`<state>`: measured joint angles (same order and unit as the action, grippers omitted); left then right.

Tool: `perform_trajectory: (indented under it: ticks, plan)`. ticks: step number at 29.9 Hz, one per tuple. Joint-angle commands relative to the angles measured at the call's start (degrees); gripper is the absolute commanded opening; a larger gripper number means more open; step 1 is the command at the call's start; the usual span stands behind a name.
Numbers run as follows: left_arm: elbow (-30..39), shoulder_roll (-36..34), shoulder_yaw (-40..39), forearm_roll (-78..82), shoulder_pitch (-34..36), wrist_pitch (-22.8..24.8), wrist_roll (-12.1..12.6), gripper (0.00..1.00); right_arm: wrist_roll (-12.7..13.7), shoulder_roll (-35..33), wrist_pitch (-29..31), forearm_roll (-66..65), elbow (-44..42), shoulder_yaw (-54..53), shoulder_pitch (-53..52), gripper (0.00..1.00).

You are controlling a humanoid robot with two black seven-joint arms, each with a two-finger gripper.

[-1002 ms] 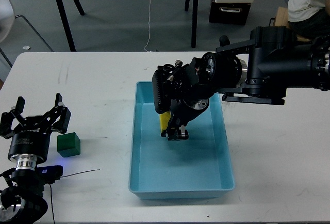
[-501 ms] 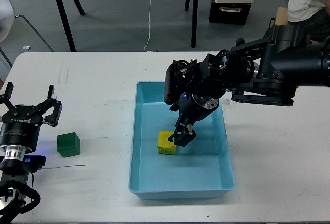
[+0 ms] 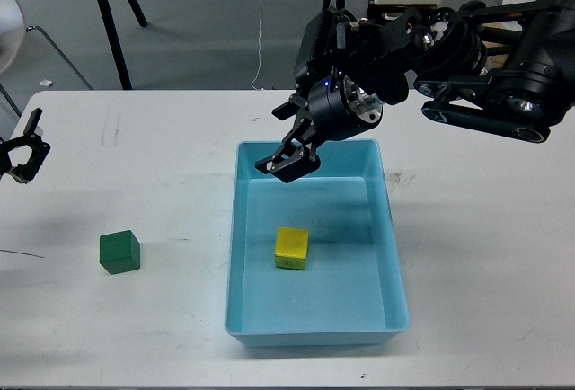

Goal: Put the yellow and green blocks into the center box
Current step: 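Release the yellow cube in the tray and withdraw the right gripper, then lower the left gripper onto the green cube and grasp it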

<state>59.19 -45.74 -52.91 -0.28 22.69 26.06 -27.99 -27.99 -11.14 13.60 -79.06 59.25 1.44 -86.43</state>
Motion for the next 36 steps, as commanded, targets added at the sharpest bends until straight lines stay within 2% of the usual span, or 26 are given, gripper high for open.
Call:
perform_trajectory:
  ticks: [1, 5, 8, 14, 25, 30, 36]
  plan:
    - [-2.50, -2.41, -0.09, 2.91, 2.97, 1.94, -0.01, 1.00, -0.01, 1.47, -0.77, 10.14, -0.19, -8.71, 4.77, 0.98]
    - [-2.59, -6.81, 0.00, 15.09, 7.18, 1.94, -0.01, 1.00, -0.01, 1.56, -3.40, 16.30, 0.51, -16.97, 9.87, 0.98]
    - [-2.50, -10.06, 0.00, 32.65, 10.70, 1.94, -0.01, 1.00, -0.01, 0.42, -6.73, 18.24, 1.92, -21.46, 14.35, 0.98]
    - [-0.40, -11.91, 0.26, 63.88, 12.29, 1.94, -0.01, 1.00, -0.01, -6.34, -10.52, 18.51, 8.76, -30.69, 24.72, 0.98]
    - [16.03, -17.10, 5.01, 95.00, 12.29, 1.94, -0.01, 1.00, -0.01, -20.93, -10.61, 18.51, 27.66, -52.48, 56.26, 0.98]
    - [25.35, -17.37, 5.70, 107.92, 11.24, 1.94, -0.01, 1.00, -0.01, -21.56, -10.79, 18.60, 31.80, -63.29, 72.34, 0.98]
    - [29.58, -17.28, 15.89, 117.08, 13.34, 1.94, -0.01, 1.00, -0.01, -21.38, -14.91, 18.95, 33.91, -69.37, 85.19, 0.98]
